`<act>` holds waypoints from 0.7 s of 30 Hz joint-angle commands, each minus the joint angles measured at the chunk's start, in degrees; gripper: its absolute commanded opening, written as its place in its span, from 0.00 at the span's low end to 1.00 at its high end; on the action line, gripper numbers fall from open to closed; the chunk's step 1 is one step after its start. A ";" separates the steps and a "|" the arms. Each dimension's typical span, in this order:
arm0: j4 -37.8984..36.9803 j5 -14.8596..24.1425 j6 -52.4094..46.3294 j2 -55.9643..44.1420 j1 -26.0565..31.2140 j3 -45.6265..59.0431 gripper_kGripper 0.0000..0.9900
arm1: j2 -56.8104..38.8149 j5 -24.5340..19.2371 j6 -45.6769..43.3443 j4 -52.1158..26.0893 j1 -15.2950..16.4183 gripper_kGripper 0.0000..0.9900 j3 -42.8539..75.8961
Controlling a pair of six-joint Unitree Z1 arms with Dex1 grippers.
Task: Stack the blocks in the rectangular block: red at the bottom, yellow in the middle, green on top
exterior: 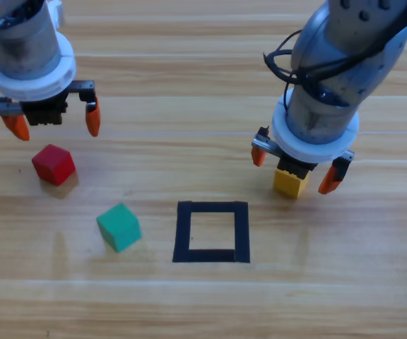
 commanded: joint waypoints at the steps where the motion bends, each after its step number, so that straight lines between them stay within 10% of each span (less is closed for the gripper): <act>1: -1.07 -0.83 -4.52 -4.20 2.26 2.36 0.95 | 6.86 1.13 0.60 0.55 -2.26 1.00 -2.93; 21: -7.05 2.07 -38.62 -4.55 2.26 10.62 0.95 | 10.64 2.80 0.25 0.81 -7.27 0.95 -6.53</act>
